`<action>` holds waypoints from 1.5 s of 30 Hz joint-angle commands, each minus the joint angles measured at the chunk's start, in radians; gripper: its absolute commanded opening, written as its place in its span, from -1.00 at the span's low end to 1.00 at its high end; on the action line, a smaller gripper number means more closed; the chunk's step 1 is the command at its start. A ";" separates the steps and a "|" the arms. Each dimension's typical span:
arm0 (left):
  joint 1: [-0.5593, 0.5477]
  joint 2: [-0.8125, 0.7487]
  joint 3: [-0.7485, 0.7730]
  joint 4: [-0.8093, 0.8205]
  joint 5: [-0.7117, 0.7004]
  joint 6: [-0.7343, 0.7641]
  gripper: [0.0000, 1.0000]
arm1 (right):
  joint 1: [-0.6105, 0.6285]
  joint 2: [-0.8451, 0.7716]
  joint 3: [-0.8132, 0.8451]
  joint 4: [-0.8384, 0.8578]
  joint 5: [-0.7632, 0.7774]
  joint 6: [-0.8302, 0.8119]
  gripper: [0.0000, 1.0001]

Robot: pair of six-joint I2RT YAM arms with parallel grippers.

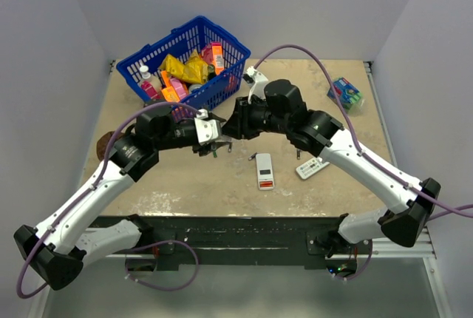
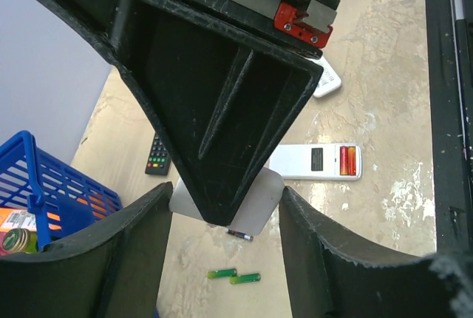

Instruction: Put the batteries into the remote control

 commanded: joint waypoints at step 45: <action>-0.003 -0.230 -0.230 0.239 -0.422 -0.634 1.00 | -0.356 -0.247 -1.256 0.882 0.301 0.603 -1.00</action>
